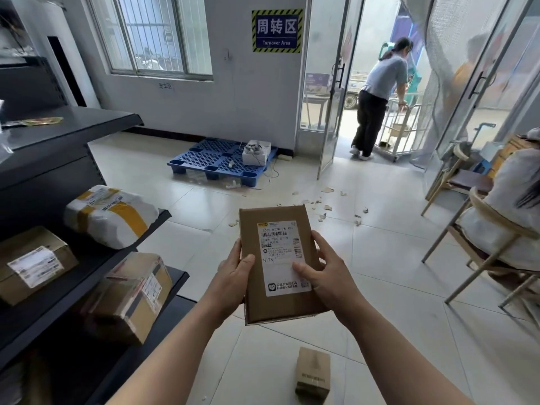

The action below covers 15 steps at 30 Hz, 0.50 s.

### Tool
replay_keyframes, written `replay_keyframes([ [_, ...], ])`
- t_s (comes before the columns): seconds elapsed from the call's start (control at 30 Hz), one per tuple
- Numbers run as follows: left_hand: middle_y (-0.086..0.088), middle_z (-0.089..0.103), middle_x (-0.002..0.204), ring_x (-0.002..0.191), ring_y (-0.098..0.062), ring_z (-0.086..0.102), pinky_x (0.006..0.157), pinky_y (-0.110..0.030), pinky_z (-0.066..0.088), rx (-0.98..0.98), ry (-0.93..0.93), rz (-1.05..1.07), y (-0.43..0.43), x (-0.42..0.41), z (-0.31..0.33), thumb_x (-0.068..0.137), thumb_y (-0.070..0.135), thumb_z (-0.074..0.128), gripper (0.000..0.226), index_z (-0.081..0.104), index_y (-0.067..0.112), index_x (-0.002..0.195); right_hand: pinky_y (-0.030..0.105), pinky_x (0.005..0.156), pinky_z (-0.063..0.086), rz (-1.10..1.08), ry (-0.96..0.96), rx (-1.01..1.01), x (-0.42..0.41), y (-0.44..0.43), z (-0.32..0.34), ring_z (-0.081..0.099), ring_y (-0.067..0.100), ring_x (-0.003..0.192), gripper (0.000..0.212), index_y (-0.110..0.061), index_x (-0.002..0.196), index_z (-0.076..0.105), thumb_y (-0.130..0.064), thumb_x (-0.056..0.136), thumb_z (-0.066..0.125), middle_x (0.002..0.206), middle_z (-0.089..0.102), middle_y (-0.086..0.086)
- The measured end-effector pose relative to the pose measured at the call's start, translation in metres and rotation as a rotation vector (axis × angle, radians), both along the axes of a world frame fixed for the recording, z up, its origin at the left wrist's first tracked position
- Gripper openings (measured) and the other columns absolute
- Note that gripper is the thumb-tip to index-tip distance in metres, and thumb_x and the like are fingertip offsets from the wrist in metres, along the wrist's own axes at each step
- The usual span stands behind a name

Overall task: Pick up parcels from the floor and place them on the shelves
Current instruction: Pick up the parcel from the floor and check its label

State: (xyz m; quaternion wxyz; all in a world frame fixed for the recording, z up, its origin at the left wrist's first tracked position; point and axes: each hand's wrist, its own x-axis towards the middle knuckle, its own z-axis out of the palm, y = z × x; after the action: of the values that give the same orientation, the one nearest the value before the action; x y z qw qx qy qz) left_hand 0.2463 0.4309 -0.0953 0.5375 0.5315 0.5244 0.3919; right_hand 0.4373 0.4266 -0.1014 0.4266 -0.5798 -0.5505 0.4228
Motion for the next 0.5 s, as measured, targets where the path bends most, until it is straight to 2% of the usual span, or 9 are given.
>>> replay_keyframes([
  [0.1,-0.01,0.051,0.126,0.101,-0.023,0.064,0.06,-0.032,0.06,-0.02,0.008,0.005,-0.005,-0.011,-0.004,0.1,0.026,0.034,0.039,0.034,0.052,0.131,0.035,0.083,0.059,0.036,0.015,0.013,-0.012,-0.005,-0.002,0.062,0.018,0.107,0.065,-0.044,0.14,0.028,-0.022,0.09,0.063,0.124,0.058,-0.004],
  [0.27,-0.002,0.053,0.121,0.098,-0.016,0.063,0.061,-0.029,0.059,-0.021,0.026,0.015,-0.019,-0.028,-0.007,0.101,0.026,0.036,0.06,0.003,0.054,0.143,0.03,0.082,0.057,0.074,0.01,0.025,-0.028,-0.011,-0.003,0.06,0.014,0.108,0.064,-0.044,0.142,0.025,-0.023,0.092,0.059,0.117,0.054,-0.019],
  [0.4,-0.001,0.05,0.13,0.101,-0.014,0.063,0.069,-0.032,0.061,0.01,0.058,0.067,-0.028,-0.042,-0.011,0.1,0.028,0.04,0.064,0.0,0.054,0.143,0.036,0.088,0.056,0.145,-0.031,-0.002,-0.038,-0.012,-0.005,0.058,0.015,0.112,0.067,-0.045,0.145,0.016,-0.028,0.093,0.056,0.126,0.048,-0.014],
  [0.5,0.001,0.045,0.14,0.114,-0.017,0.059,0.081,-0.031,0.059,0.061,0.094,0.107,-0.034,-0.051,-0.011,0.098,0.03,0.043,0.065,0.001,0.061,0.137,0.041,0.095,0.052,0.221,-0.054,-0.014,-0.044,-0.006,-0.01,0.056,0.015,0.117,0.071,-0.048,0.146,0.011,-0.031,0.093,0.055,0.136,0.045,-0.012],
])
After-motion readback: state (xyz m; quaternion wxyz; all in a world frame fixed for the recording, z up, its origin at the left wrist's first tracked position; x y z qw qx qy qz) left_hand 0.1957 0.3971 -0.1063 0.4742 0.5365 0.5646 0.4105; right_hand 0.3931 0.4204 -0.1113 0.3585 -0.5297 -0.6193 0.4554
